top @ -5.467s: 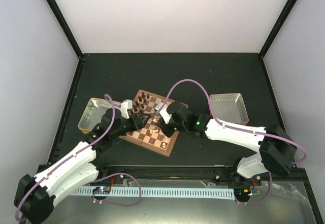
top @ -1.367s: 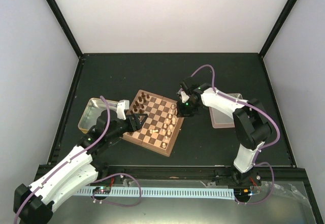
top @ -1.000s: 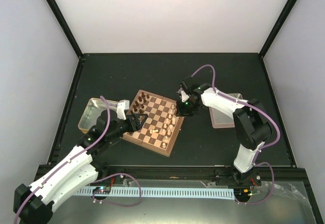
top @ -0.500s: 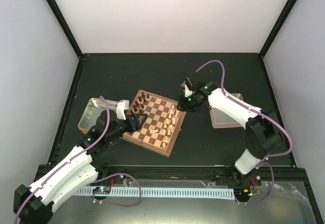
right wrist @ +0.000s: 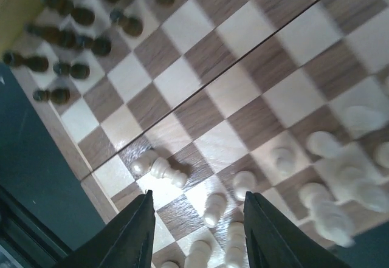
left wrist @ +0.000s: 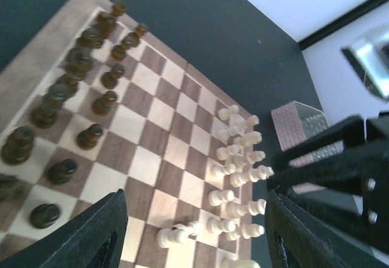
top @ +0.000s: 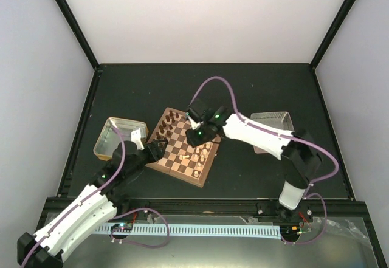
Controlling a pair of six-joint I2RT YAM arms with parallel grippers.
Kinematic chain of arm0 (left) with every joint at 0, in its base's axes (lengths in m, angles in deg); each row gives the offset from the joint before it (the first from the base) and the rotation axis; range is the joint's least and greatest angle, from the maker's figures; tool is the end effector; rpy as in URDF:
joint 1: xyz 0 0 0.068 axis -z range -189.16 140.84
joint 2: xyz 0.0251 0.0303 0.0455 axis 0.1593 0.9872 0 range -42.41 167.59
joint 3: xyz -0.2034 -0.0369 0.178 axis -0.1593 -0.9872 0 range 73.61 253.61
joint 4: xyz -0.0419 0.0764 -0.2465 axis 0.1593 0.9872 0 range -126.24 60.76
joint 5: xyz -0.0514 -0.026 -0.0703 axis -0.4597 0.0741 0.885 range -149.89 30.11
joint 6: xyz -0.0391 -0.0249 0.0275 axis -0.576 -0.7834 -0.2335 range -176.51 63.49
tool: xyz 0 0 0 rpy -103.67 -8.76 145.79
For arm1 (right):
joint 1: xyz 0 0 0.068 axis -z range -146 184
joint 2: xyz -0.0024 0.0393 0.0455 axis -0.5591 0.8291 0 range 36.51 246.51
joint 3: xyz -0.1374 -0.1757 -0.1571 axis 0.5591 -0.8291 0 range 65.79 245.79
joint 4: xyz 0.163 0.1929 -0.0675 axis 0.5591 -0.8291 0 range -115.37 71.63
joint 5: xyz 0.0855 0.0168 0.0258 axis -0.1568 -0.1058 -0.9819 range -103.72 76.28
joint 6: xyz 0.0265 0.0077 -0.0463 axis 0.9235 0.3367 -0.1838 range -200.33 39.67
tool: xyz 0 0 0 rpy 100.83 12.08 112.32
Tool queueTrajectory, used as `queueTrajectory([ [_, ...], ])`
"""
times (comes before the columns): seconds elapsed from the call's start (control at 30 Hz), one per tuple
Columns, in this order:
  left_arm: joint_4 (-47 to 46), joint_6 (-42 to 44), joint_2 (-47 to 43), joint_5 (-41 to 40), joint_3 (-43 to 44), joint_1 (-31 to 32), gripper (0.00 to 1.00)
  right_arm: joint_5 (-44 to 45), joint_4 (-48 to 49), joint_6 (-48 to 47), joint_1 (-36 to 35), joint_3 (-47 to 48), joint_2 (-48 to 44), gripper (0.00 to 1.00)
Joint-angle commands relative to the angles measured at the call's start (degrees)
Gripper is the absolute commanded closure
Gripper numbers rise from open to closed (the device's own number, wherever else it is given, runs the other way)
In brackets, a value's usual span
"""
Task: Set up the chess pieces on the board
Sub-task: Pick up the chess piece from the chessboard.
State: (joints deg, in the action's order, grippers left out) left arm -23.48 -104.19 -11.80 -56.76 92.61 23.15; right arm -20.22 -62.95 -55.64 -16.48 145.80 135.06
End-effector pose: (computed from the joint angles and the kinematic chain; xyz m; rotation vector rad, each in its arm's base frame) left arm 0.1211 -0.0790 0.2122 -0.2468 2.1110 -0.9253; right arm 0.2260 0.2802 0.2561 -0.6593 2.7104 0.5322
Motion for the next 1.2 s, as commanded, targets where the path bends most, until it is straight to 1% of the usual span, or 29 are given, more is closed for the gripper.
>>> queueTrajectory([
  [0.0,1.99,-3.54,-5.23,-5.86,-2.96,-0.39,0.36,1.78,-1.59,-3.05,-3.61,1.33,4.56,0.59],
  [0.03,1.92,-3.65,-5.88,-5.84,-3.58,-0.45,0.37,1.41,-1.38,-3.13,-4.18,1.36,5.22,0.60],
  [0.1,1.13,-3.35,-5.92,-4.97,-4.35,-0.42,0.39,1.36,-1.30,-3.02,-5.08,1.59,6.53,0.65],
  [0.2,-4.49,-0.88,-2.99,1.30,-5.30,-0.41,0.44,1.35,-1.52,-1.88,-5.33,1.81,7.76,0.75],
  [0.27,-7.05,-0.03,1.13,5.21,-4.54,-0.46,0.47,1.65,-0.64,-0.58,-5.29,1.37,7.45,0.76],
  [0.33,-7.64,1.26,6.13,8.48,-2.82,-0.42,0.49,2.70,0.42,1.14,-5.20,0.99,6.52,0.77],
  [0.43,-7.92,3.78,14.25,13.71,0.61,-0.33,0.49,4.57,2.33,4.24,-4.76,-0.26,4.39,0.77],
  [0.53,-9.01,5.24,22.49,16.96,2.98,-0.08,0.49,6.57,4.08,7.00,-4.01,-2.15,1.84,0.76],
  [0.73,-10.37,7.56,30.91,18.61,6.33,1.10,0.49,9.75,6.05,9.57,-2.47,-5.48,-2.72,0.77],
  [1.0,-7.78,8.75,36.70,17.34,8.46,1.65,0.63,9.45,5.74,9.33,-2.12,-5.28,-2.49,0.76],
  [1.17,-6.44,9.46,38.67,16.87,9.20,2.05,0.65,9.51,6.23,9.06,-2.17,-5.07,-2.56,0.76],
])
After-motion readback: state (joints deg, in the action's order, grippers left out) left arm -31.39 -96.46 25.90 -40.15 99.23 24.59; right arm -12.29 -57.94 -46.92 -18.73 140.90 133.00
